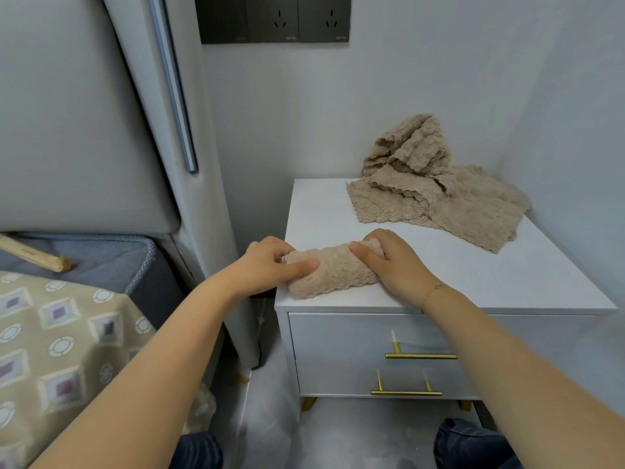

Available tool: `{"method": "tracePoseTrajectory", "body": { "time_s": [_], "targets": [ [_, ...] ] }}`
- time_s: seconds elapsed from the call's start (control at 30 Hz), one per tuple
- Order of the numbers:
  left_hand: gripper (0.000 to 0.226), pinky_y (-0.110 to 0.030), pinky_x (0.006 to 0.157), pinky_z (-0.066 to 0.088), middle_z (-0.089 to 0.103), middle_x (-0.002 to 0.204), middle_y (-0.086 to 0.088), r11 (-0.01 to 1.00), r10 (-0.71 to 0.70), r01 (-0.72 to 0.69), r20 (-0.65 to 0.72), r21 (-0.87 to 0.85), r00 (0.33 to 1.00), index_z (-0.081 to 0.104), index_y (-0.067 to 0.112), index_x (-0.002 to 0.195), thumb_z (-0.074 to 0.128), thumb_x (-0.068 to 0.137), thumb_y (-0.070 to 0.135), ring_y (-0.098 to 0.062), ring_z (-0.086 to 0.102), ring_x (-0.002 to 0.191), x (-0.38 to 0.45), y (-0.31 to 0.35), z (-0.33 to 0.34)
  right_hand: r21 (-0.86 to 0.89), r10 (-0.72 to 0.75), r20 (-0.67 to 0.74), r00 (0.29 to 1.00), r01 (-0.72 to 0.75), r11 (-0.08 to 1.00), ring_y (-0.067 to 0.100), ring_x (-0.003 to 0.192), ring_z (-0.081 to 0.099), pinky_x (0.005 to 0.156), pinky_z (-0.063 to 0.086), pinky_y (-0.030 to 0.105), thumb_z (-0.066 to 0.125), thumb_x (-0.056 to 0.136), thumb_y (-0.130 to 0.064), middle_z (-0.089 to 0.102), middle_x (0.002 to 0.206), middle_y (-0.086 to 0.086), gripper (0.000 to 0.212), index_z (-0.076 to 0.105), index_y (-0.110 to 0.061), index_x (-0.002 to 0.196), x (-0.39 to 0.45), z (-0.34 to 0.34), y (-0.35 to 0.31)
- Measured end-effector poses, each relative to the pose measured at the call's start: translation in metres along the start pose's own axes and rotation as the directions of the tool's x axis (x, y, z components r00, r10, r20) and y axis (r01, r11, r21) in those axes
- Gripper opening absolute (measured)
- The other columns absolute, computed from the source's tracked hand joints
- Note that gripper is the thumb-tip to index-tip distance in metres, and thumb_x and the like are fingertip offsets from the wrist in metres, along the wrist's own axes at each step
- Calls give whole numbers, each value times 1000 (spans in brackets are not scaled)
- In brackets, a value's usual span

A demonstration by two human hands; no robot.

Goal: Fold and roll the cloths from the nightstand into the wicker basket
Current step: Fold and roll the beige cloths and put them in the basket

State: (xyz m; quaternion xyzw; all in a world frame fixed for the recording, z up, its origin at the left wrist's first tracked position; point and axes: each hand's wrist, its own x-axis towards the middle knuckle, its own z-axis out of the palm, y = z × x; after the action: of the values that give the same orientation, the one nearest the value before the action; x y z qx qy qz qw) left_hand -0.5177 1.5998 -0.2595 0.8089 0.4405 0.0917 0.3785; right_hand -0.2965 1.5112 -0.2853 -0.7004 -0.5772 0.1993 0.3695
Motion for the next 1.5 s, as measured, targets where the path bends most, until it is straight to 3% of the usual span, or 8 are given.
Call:
{"method": "tracePoseTrajectory", "body": {
  "time_s": [0.13, 0.27, 0.47, 0.57, 0.7, 0.87, 1.03, 1.5],
  "targets": [
    [44, -38, 90, 52, 70, 100, -9, 989, 61, -52, 62, -140, 996, 68, 16, 95, 79, 70, 52, -26, 66, 97, -9, 13, 3, 302, 32, -22, 999, -24, 953, 18, 71, 46, 66, 38, 31, 51, 78, -62, 50, 77, 8, 46, 53, -18, 92, -15, -5, -5],
    [44, -35, 79, 53, 68, 102, -18, 943, 68, -52, 38, -329, 997, 60, 25, 105, 81, 71, 44, -25, 67, 83, -13, 28, 15, 473, 132, -122, 984, -59, 879, 13, 72, 51, 68, 43, 22, 64, 86, -43, 54, 78, 1, 28, 53, -18, 93, -20, -20, -13],
    [17, -22, 70, 56, 71, 97, -7, 796, 137, -181, -120, -577, 983, 72, 18, 102, 71, 86, 22, -15, 67, 80, -26, 72, 41, 874, 423, -152, 893, -79, 480, 24, 108, 64, 88, 55, 42, 81, 61, -51, 64, 120, 12, 79, 51, -14, 124, -41, -50, -31],
    [17, -22, 68, 55, 73, 96, -7, 738, 125, -193, -150, -646, 981, 73, 13, 100, 70, 86, 24, -17, 69, 80, -41, 95, 57, 959, 446, -113, 888, -20, 283, 24, 110, 65, 85, 57, 36, 79, 76, -31, 65, 122, 13, 67, 51, -6, 131, -71, -61, -39],
    [19, -25, 64, 56, 73, 90, -11, 668, 145, -226, -174, -709, 974, 74, 7, 96, 73, 83, 20, -18, 68, 75, -78, 132, 89, 952, 549, -76, 832, -103, 287, 23, 96, 70, 73, 60, 37, 71, 85, -26, 73, 102, 5, 32, 63, -11, 113, -123, -79, -47],
    [15, -27, 59, 57, 74, 80, -10, 740, 159, -237, -180, -629, 971, 76, 16, 90, 78, 78, 26, -23, 70, 69, -126, 163, 122, 962, 607, -134, 783, -46, 271, 23, 92, 72, 70, 61, 35, 70, 85, -23, 75, 99, 6, 33, 62, -11, 115, -187, -107, -54],
    [20, -28, 62, 52, 71, 64, 3, 847, 317, -323, -88, -421, 944, 77, 19, 73, 74, 81, 37, -12, 65, 58, -164, 194, 142, 937, 727, -305, 615, 57, 345, 24, 94, 70, 62, 59, 31, 76, 79, -22, 72, 105, 9, 37, 63, -10, 112, -246, -119, -51],
    [25, -27, 79, 55, 71, 81, 10, 881, 473, -446, 346, -159, 811, 68, 28, 104, 74, 81, 37, -3, 67, 75, -212, 254, 279, 836, 783, -549, 293, 194, 514, 15, 90, 71, 69, 57, 24, 70, 86, -14, 74, 99, 3, 27, 66, -8, 112, -421, -151, 24]
  ]
}}
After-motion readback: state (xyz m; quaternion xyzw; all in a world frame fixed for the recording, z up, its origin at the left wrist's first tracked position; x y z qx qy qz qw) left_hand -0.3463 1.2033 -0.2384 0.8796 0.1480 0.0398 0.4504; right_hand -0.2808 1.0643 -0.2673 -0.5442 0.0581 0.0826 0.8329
